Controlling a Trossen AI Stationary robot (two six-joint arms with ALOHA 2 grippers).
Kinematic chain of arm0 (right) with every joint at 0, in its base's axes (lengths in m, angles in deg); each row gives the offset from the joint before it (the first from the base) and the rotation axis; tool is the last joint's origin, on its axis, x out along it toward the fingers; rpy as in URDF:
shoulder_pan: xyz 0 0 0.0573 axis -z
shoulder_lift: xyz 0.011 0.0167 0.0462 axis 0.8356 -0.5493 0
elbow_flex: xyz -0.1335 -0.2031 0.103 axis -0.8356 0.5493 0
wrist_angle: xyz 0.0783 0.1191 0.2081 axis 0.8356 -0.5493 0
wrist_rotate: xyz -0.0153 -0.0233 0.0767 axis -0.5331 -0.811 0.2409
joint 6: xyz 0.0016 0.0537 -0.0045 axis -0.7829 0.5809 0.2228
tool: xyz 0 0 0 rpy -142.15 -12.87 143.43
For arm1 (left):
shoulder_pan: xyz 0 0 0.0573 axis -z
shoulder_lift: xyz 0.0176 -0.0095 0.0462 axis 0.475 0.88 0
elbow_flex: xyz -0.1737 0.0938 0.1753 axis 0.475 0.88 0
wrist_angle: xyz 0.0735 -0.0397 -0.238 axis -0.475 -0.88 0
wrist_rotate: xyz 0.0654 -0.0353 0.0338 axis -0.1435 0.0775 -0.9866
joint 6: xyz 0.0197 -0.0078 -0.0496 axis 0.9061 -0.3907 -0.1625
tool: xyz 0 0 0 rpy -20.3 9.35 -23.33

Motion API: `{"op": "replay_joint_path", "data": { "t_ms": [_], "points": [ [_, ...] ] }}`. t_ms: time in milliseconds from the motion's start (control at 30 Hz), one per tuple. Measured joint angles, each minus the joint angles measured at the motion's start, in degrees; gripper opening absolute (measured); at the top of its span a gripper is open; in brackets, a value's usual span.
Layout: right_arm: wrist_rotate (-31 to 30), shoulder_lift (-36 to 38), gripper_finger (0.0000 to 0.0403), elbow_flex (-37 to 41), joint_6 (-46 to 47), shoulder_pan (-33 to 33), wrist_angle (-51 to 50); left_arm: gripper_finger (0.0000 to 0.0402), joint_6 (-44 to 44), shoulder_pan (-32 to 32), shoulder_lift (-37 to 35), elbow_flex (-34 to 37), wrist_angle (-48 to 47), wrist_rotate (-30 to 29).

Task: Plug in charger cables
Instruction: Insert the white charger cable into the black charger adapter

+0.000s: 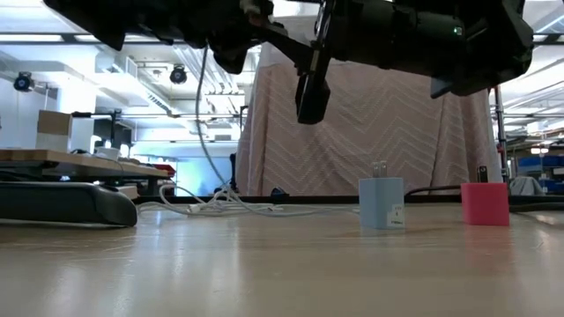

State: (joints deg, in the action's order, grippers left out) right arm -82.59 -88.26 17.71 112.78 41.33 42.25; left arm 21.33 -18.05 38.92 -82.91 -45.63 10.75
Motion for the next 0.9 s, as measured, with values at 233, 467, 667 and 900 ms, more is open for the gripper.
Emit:
{"op": "replay_joint_path", "data": {
  "t_ms": [233,467,667,900],
  "points": [
    [1.09,0.09,0.0013,-0.02,-3.17,-0.07,-1.48,0.0135,0.11,0.00,-0.04,0.00,-0.39,2.32],
    [4.25,0.39,0.0012,-0.54,-7.42,-1.31,-3.46,0.0134,-0.09,0.01,-2.11,0.21,-2.93,5.04],
    [4.57,4.71,0.0012,-1.60,-16.84,-2.86,-6.12,0.0134,-0.26,0.02,-4.44,0.28,-7.93,7.50],
    [2.89,13.99,0.0012,-7.52,-37.35,-2.98,-26.78,0.0136,-1.14,0.04,-2.83,0.28,-9.25,11.16]
  ]
}}
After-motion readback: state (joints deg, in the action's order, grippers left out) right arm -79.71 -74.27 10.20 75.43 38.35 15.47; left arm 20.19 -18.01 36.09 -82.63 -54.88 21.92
